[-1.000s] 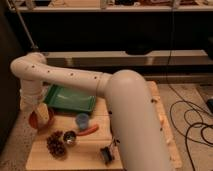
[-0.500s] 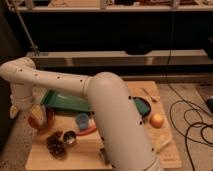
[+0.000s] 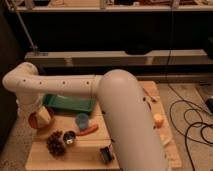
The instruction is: Place eraser in paper cup
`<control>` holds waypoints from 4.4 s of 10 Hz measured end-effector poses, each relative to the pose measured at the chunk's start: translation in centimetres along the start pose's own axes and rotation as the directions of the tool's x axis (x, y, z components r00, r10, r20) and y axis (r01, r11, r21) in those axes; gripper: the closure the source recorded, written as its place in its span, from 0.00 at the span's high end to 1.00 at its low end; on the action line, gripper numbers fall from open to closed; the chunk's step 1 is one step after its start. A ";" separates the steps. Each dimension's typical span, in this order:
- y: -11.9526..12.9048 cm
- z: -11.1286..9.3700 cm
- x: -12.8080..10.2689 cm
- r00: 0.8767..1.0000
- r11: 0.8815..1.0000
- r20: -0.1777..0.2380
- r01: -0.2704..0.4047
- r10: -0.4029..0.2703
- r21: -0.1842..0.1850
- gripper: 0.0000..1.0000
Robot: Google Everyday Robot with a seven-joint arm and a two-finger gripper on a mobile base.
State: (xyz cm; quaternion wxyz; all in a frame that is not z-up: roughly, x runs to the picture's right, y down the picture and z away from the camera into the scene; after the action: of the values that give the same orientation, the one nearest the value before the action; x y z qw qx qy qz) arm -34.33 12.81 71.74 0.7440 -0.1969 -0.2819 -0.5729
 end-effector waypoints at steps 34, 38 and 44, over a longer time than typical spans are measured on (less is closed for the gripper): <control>-5.3 7.7 9.4 0.796 0.808 -0.144 0.586 -0.589 -0.061 0.19; -5.9 5.1 10.2 0.792 0.812 -0.180 0.577 -0.583 -0.091 0.19; -1.3 -4.7 13.6 0.817 0.852 -0.246 0.491 -0.522 -0.180 0.19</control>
State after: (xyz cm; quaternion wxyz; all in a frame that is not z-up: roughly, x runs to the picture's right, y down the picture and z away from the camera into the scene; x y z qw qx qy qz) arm -32.17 -0.53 76.92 0.5854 -0.0701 -0.1822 -0.7869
